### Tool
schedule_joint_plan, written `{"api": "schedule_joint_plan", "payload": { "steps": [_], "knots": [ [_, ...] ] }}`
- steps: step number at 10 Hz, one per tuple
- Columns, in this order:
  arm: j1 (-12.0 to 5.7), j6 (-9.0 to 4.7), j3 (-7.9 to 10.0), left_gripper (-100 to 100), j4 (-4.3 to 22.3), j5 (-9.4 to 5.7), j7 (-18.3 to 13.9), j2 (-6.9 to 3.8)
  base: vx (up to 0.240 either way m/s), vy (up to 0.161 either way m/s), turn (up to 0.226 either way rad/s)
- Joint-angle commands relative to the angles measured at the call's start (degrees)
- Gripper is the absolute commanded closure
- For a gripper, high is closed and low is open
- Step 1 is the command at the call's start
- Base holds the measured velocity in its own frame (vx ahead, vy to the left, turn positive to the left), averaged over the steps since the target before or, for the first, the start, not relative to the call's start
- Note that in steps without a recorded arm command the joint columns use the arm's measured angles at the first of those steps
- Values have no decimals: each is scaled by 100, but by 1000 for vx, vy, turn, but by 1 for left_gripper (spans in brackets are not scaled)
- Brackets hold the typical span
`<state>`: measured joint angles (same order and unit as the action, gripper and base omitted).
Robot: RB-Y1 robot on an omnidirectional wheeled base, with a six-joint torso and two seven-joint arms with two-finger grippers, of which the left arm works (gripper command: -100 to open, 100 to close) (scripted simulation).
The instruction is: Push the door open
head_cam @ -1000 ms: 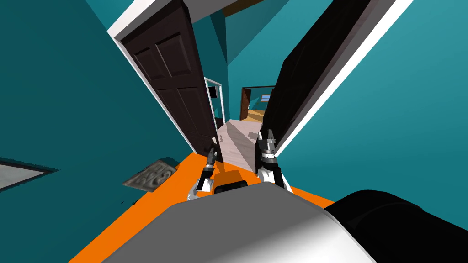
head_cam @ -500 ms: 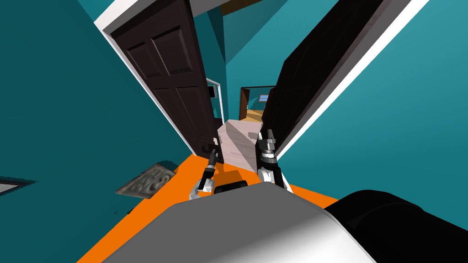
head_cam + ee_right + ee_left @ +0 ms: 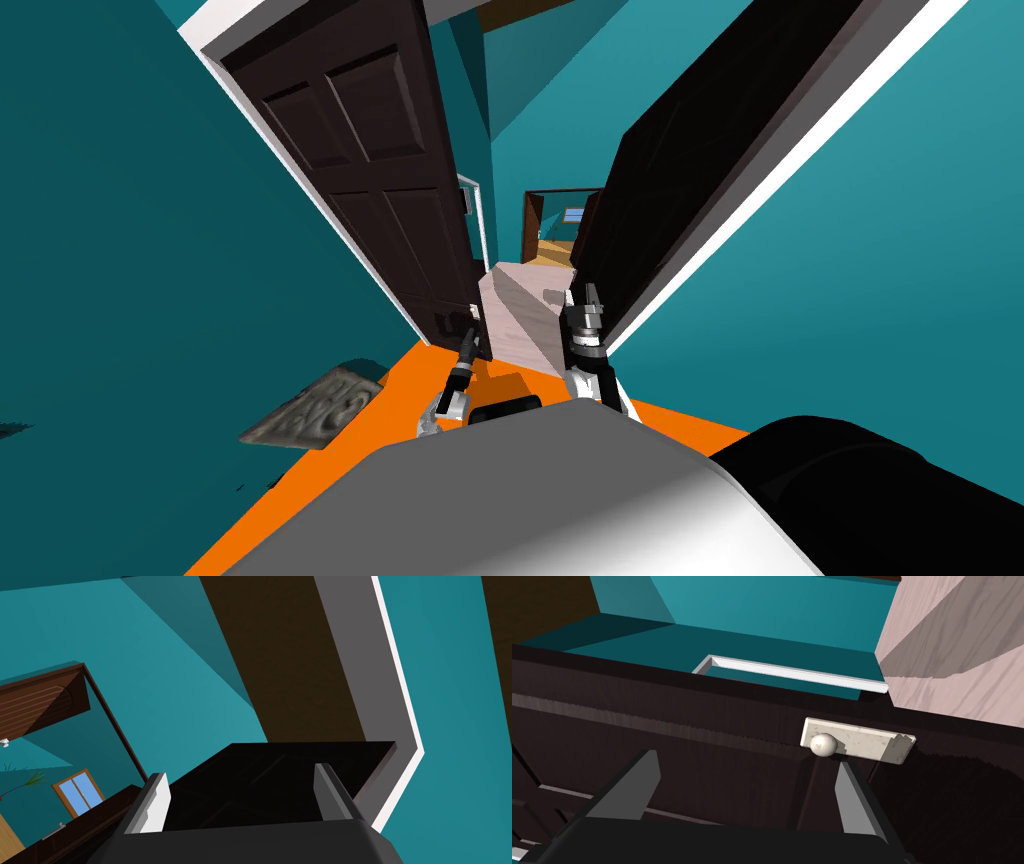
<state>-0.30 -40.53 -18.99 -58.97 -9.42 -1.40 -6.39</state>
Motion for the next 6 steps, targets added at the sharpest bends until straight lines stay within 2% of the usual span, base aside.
{"api": "schedule_joint_plan", "payload": {
  "steps": [1,6],
  "knots": [
    [-65,-45,-53,-100,172,-34,23,5,71,96,-64],
    [-311,-175,-222,-100,748,-150,80,15,60,111,-66]
  ]
}}
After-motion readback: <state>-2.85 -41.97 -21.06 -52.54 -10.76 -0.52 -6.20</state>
